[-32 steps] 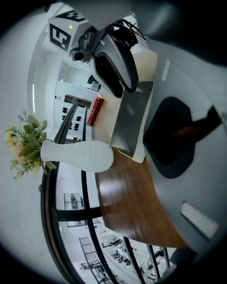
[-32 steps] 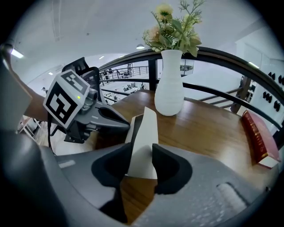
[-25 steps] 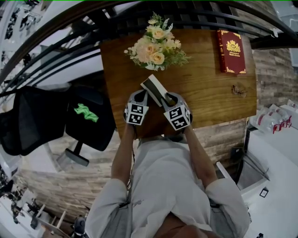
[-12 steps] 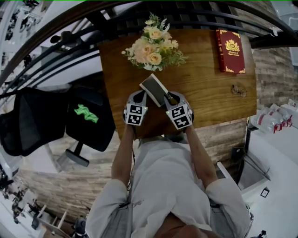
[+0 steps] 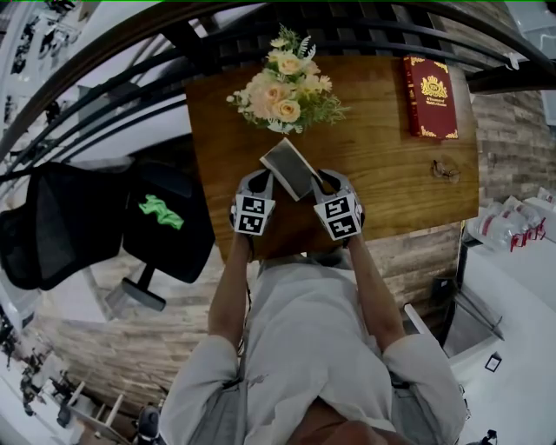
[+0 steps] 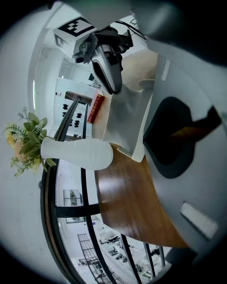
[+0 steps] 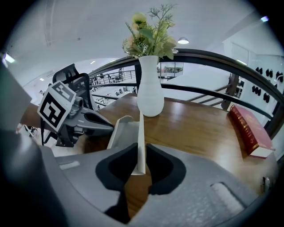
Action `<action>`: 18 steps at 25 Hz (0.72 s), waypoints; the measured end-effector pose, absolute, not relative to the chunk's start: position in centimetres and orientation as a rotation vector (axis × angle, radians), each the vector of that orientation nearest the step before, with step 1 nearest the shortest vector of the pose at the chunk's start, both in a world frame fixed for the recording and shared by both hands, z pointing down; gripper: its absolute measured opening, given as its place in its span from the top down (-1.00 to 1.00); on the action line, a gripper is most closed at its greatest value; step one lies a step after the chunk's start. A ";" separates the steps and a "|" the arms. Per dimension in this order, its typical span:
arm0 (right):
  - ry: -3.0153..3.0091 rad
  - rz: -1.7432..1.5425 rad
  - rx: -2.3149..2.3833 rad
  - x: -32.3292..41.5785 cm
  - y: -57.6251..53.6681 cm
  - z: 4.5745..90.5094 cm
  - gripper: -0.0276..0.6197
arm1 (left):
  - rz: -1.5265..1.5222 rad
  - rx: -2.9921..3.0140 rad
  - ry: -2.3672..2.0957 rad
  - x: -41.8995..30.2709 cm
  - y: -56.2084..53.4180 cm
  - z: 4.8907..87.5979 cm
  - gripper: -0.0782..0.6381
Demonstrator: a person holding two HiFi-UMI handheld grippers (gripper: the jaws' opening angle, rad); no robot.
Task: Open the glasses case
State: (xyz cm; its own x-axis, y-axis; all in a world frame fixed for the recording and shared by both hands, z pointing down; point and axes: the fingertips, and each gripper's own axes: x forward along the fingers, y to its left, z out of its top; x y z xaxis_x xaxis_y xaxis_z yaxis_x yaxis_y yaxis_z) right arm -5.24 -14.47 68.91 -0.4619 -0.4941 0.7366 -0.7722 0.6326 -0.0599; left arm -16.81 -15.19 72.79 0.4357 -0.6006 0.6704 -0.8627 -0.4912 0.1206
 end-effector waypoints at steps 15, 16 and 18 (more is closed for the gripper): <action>-2.134 0.575 1.054 -3.5 -15.4 70.1 0.84 | 0.783 2.233 -1.243 -16.9 -15.1 72.9 0.73; -2.132 0.582 1.060 -3.5 -15.5 70.1 0.84 | 0.785 2.233 -1.244 -16.9 -15.1 72.9 0.73; -2.129 0.596 1.071 -3.3 -15.8 70.2 0.83 | 0.789 2.233 -1.243 -16.9 -15.1 72.9 0.73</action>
